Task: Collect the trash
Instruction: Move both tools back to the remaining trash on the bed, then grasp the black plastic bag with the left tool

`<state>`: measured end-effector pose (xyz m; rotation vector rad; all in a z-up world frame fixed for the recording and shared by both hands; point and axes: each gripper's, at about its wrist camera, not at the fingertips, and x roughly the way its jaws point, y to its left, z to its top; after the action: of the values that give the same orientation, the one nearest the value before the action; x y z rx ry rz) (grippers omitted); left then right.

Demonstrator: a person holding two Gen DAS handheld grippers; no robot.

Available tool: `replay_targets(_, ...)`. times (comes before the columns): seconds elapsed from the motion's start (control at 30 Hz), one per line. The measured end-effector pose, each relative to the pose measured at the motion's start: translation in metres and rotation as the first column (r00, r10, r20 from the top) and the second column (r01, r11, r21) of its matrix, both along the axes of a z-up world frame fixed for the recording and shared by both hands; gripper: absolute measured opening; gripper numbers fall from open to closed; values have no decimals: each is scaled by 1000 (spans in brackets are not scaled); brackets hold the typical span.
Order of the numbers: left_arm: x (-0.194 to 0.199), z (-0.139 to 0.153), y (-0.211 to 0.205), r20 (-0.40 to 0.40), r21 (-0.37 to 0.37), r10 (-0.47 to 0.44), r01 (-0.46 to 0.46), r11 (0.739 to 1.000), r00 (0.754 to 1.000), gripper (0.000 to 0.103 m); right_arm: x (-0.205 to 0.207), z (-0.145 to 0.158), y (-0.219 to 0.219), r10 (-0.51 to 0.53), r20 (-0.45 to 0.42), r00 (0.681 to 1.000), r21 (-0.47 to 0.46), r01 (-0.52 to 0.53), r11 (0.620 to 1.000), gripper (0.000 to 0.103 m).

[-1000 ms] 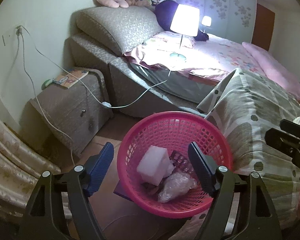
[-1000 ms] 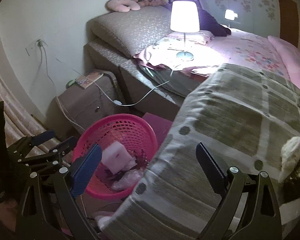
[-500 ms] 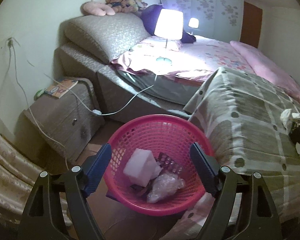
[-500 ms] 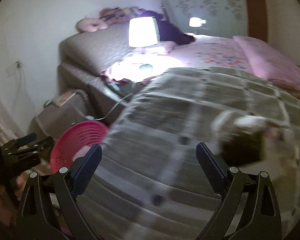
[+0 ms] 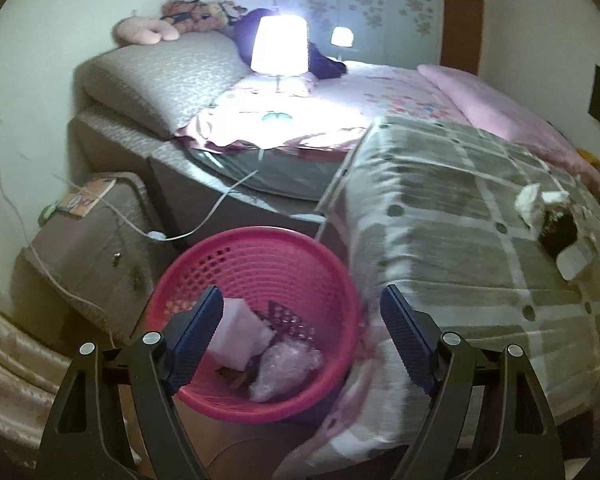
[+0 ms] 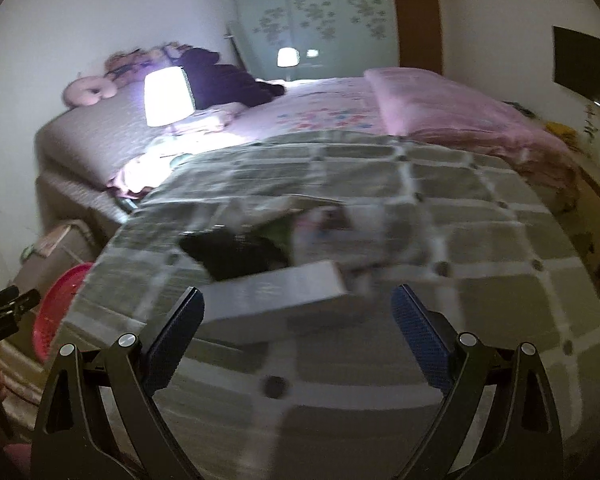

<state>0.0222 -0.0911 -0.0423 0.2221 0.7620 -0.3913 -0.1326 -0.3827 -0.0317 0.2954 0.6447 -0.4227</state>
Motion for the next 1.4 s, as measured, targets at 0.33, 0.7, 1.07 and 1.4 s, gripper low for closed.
replay_targets(0.33,-14,-5,-45,-19,25,-120,120,992,993,78,-21,-15,-19,-53,-21,998,1,53,999,92)
replay_targets(0.7,-34,10,-120,6,-11,-298,298,954,954,78,-28,-27,-28,-67,-41,997,31,68,997,91)
replay_targets(1.07,-48,15,-198,13,12,-464,464,886,886,78,-35,-37,-39,-79,-47,996,69,83,994,91)
replay_targets(1.4,-37,6,-240,-65,0,-521,522,853,851,77,-40,-42,-43,-81,-41,996,95,85,992,91)
